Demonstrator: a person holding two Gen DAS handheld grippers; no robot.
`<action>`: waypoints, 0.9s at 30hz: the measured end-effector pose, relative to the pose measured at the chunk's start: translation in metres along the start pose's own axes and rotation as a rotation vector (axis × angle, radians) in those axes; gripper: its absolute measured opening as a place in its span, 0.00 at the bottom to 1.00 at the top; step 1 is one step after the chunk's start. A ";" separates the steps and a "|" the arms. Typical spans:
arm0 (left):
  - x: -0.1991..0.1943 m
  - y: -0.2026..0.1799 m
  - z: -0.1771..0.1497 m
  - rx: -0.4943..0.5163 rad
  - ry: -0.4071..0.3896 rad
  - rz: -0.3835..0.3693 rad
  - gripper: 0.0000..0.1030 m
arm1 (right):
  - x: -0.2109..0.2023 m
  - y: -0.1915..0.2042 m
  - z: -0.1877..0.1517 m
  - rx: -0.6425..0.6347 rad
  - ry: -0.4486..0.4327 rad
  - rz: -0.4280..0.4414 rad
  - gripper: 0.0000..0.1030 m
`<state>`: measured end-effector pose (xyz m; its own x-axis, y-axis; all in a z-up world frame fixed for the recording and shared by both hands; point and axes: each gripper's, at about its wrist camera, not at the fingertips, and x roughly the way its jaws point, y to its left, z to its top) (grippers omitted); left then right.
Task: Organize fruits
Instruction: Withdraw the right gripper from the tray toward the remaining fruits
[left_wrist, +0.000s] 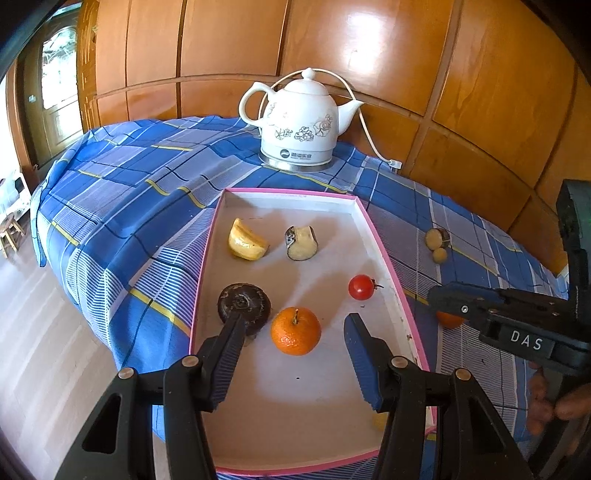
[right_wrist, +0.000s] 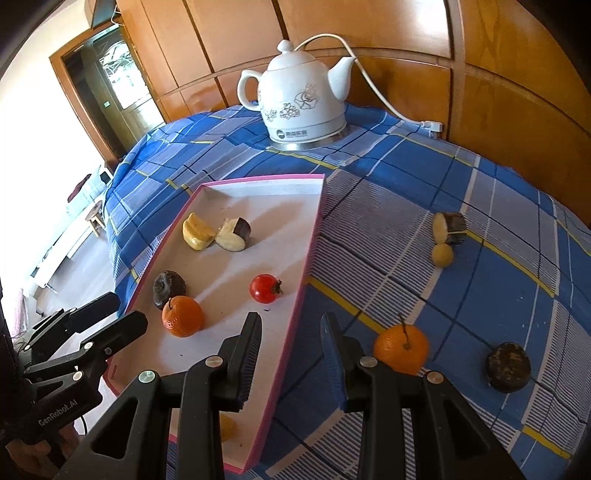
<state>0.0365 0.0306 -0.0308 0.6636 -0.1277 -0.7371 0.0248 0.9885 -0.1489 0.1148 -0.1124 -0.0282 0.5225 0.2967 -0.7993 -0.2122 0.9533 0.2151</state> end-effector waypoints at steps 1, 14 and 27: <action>0.000 0.000 0.000 0.001 0.000 0.000 0.55 | -0.001 -0.001 0.000 0.002 -0.002 -0.002 0.33; 0.000 -0.011 -0.002 0.029 0.006 -0.003 0.55 | -0.027 -0.042 -0.009 0.020 -0.020 -0.081 0.33; 0.001 -0.026 -0.004 0.076 0.016 -0.009 0.55 | -0.072 -0.116 -0.015 0.082 -0.059 -0.233 0.33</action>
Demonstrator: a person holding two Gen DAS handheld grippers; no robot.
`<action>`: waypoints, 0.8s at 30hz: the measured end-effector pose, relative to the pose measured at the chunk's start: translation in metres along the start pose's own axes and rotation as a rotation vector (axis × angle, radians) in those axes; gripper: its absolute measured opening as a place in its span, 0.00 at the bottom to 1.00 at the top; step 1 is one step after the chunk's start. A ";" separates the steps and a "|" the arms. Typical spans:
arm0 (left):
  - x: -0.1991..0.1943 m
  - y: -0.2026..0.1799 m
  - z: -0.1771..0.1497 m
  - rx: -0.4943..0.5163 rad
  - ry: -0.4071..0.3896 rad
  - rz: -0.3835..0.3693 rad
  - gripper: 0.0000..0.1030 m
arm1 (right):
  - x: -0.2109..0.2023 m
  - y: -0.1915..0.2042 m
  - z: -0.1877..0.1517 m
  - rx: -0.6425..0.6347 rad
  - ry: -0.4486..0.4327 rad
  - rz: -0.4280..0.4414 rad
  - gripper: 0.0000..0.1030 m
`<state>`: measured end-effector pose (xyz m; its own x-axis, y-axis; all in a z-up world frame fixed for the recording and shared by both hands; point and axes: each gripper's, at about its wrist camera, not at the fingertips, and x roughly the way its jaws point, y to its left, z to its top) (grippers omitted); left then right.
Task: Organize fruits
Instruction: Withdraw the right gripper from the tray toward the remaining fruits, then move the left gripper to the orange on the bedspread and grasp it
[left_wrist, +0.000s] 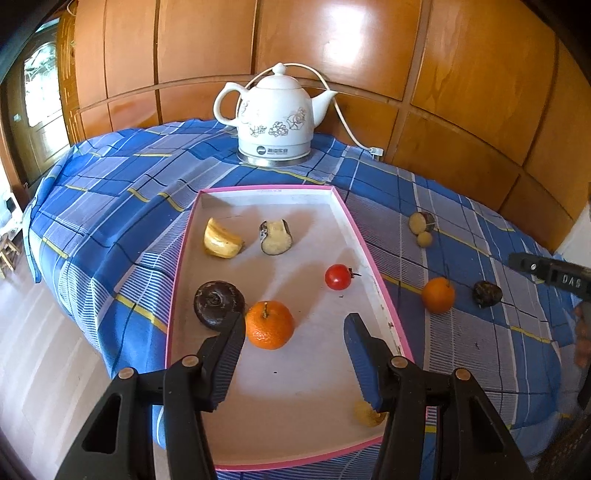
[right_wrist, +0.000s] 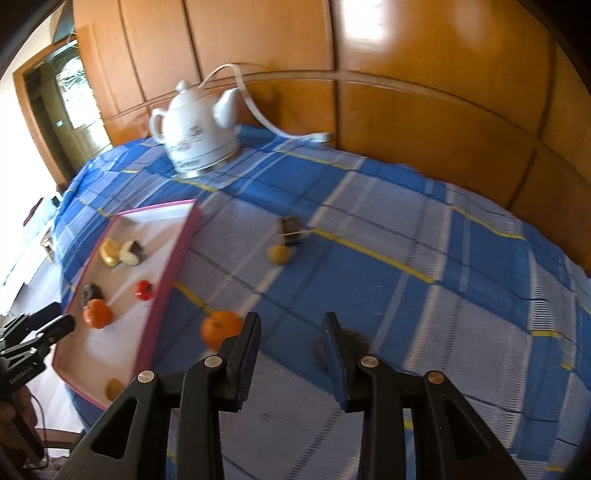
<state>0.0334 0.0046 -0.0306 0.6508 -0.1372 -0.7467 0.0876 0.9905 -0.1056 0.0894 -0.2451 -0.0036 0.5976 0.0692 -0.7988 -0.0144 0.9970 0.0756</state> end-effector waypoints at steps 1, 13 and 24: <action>0.000 -0.001 0.000 0.004 0.001 0.000 0.55 | -0.002 -0.007 0.000 0.006 -0.003 -0.013 0.33; 0.001 -0.023 0.000 0.070 0.011 -0.007 0.55 | -0.012 -0.094 -0.009 0.119 -0.019 -0.141 0.33; 0.006 -0.045 -0.002 0.124 0.030 -0.009 0.55 | -0.004 -0.129 -0.020 0.254 0.000 -0.124 0.33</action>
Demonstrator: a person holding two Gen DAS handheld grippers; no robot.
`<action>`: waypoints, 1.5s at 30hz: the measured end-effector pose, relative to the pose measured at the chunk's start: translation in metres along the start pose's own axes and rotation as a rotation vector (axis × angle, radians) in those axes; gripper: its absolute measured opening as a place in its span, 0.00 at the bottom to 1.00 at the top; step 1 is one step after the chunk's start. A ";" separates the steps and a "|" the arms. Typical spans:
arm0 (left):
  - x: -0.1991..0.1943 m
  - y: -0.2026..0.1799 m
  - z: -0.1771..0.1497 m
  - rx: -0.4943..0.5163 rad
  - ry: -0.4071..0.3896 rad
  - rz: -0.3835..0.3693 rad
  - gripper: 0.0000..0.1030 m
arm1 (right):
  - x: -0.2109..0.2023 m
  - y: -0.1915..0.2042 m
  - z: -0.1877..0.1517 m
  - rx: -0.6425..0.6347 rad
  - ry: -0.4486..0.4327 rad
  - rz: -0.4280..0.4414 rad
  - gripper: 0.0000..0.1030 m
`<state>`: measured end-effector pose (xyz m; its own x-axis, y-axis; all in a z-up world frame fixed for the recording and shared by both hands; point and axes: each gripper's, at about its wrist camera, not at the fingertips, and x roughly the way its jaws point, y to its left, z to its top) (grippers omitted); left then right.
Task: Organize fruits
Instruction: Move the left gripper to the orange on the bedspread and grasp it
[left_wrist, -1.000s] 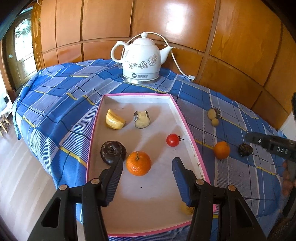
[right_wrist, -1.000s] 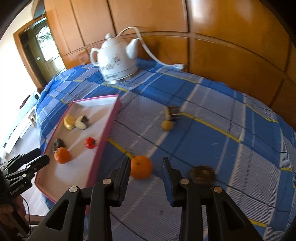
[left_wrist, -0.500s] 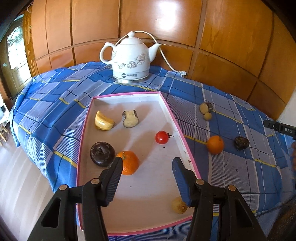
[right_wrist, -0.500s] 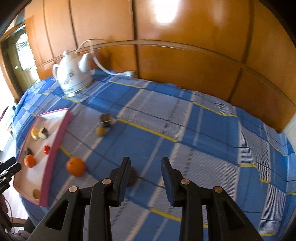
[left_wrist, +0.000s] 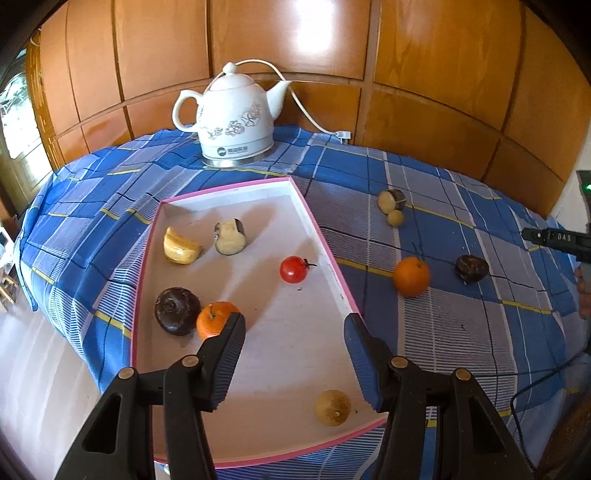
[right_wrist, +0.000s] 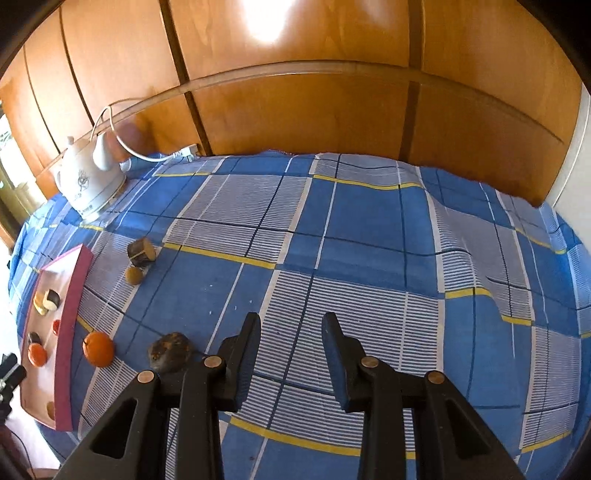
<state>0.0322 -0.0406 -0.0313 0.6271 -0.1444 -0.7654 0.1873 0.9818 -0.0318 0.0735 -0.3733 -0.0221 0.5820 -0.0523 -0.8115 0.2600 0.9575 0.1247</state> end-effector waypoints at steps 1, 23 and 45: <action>0.001 -0.003 0.000 0.007 0.003 -0.002 0.55 | 0.001 0.000 0.000 0.003 0.007 0.004 0.33; 0.010 -0.039 0.005 0.100 0.029 -0.049 0.55 | 0.001 -0.002 0.001 0.028 0.017 -0.015 0.33; 0.047 -0.098 0.036 0.214 0.089 -0.221 0.55 | 0.003 0.007 0.000 -0.008 0.032 0.004 0.33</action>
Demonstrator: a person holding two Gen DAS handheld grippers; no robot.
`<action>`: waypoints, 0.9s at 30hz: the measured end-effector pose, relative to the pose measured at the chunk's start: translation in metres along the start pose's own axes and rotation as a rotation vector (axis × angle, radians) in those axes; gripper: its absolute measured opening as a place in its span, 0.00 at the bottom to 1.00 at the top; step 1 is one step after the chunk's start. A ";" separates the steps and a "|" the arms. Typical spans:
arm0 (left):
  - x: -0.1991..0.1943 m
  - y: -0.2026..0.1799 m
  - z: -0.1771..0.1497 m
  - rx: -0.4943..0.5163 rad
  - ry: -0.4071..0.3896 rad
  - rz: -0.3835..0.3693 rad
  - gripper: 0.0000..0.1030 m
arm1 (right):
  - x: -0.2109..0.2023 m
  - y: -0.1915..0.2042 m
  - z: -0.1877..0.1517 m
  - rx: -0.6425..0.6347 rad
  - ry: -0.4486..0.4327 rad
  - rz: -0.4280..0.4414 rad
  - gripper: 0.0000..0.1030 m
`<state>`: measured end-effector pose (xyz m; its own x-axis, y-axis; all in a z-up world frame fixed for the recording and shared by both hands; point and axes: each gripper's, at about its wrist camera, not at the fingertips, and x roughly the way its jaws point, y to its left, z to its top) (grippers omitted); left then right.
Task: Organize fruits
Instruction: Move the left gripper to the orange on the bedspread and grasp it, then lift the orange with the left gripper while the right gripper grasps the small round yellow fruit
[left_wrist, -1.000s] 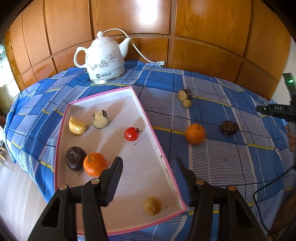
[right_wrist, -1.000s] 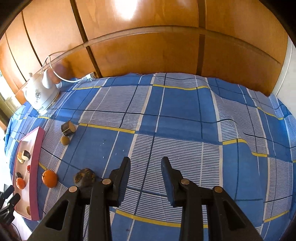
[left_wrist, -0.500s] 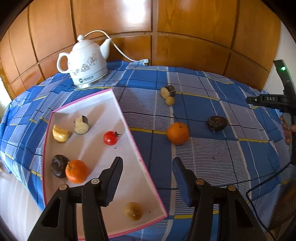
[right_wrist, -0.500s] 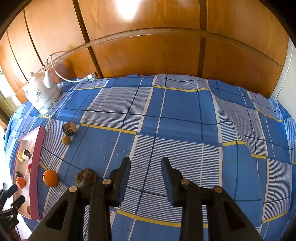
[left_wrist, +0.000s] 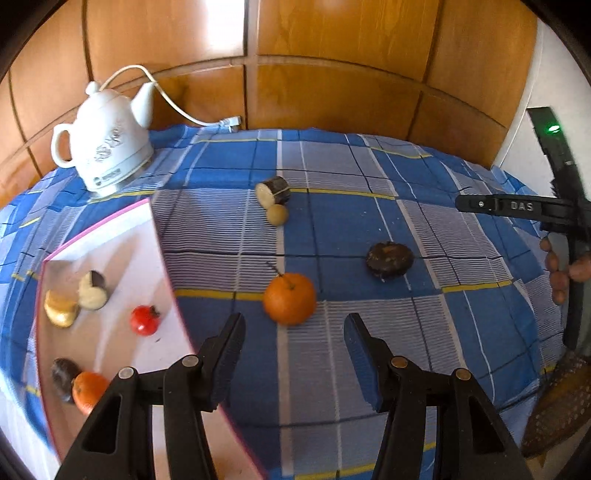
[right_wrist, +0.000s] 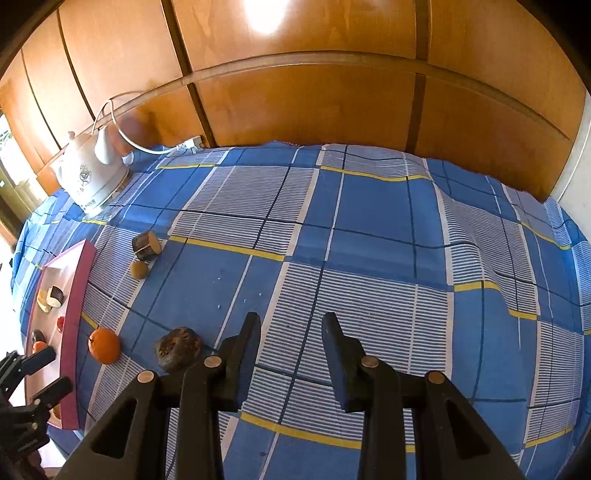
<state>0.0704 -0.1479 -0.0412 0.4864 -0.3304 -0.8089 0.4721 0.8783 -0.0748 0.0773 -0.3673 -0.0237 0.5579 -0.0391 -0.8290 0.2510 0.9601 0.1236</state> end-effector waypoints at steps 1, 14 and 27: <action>0.004 0.000 0.002 0.001 0.009 -0.005 0.55 | 0.000 0.000 0.000 0.002 -0.001 0.002 0.33; 0.056 -0.003 0.018 0.071 0.077 0.057 0.55 | 0.002 0.005 0.001 -0.011 0.002 0.015 0.33; 0.043 -0.029 -0.021 0.065 0.035 -0.016 0.39 | 0.010 0.011 -0.003 -0.039 0.036 0.018 0.33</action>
<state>0.0621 -0.1803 -0.0865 0.4529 -0.3307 -0.8280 0.5269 0.8484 -0.0507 0.0837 -0.3560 -0.0324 0.5334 -0.0121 -0.8458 0.2091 0.9708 0.1179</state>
